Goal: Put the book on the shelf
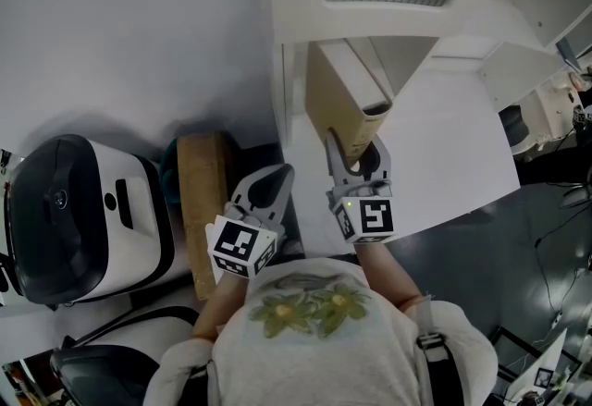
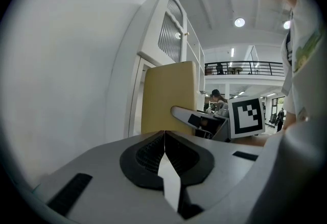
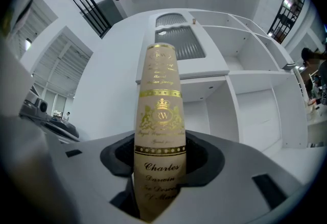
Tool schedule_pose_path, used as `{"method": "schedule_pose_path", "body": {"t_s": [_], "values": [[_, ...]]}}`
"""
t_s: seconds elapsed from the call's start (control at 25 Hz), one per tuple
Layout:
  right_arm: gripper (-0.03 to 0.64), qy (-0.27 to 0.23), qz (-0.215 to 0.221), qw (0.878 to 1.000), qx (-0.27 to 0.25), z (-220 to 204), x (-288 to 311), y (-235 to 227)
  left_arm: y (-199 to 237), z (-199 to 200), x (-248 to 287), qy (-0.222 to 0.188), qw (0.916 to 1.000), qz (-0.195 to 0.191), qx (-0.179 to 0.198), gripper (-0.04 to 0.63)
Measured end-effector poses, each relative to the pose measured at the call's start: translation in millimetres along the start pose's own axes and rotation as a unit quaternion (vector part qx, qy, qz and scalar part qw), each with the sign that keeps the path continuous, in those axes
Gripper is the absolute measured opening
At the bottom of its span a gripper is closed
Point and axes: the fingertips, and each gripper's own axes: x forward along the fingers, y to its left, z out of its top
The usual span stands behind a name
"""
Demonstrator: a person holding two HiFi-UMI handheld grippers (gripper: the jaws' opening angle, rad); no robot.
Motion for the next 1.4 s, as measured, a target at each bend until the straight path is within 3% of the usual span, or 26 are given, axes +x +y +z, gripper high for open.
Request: {"method": "schedule_pose_path", "body": {"t_s": [1.4], "values": [[0.222,0.017,-0.028,0.999,-0.018,-7.4,32.2,4.3,5.6,-3.2,9.6,0.003,1.0,-0.004,-0.008,0.029]]}}
